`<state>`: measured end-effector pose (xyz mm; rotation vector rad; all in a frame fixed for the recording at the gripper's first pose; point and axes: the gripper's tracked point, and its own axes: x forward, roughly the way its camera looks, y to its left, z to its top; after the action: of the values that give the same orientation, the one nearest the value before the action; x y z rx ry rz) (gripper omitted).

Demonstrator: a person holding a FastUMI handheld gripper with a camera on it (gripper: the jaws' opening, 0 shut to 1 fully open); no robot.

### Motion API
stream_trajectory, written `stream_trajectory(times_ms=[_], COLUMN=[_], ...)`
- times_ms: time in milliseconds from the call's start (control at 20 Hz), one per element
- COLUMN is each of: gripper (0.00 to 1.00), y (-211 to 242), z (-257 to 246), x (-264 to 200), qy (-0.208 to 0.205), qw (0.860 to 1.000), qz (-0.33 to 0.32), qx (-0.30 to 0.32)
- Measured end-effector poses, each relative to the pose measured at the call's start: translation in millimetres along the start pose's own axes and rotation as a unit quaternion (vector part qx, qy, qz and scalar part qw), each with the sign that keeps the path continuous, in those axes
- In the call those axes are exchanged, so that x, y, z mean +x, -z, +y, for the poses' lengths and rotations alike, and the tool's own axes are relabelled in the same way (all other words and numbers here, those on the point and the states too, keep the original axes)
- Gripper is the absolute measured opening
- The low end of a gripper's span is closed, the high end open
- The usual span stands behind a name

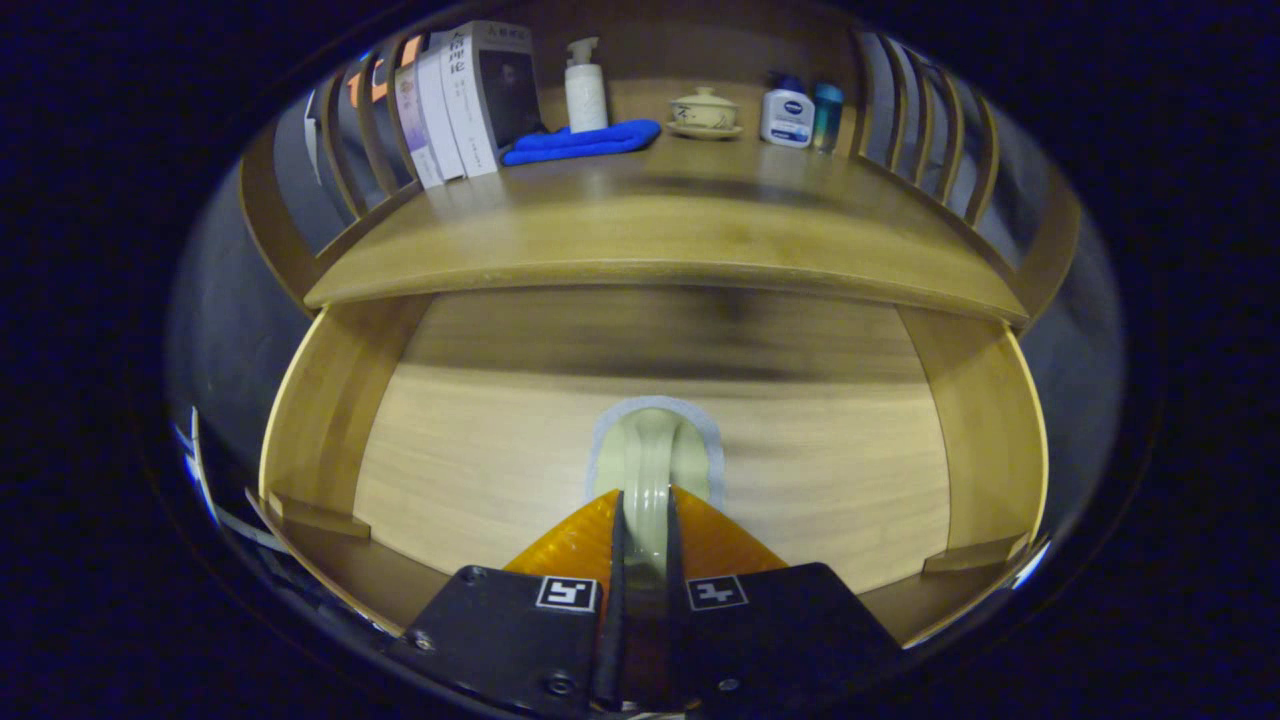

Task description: Pull open the drawer, take out the items inside it, and place them on the countertop above the cabinet.

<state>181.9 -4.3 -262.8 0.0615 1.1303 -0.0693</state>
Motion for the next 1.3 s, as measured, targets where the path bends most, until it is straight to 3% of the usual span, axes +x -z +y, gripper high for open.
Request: stream_trajectory(times_ms=[650, 1000, 1300], gripper=[0.19, 0.19, 0.19], y=[-26.2, -64.6, -109.4], z=[-4.6, 2.4, 4.1], x=[-67.9, -106.3, -128.8], qy=[-0.011, -0.025, -0.008], qw=[1.000, 0.997, 0.993], qz=[-0.025, -0.069, -0.116], qx=[-0.014, -0.017, -0.023])
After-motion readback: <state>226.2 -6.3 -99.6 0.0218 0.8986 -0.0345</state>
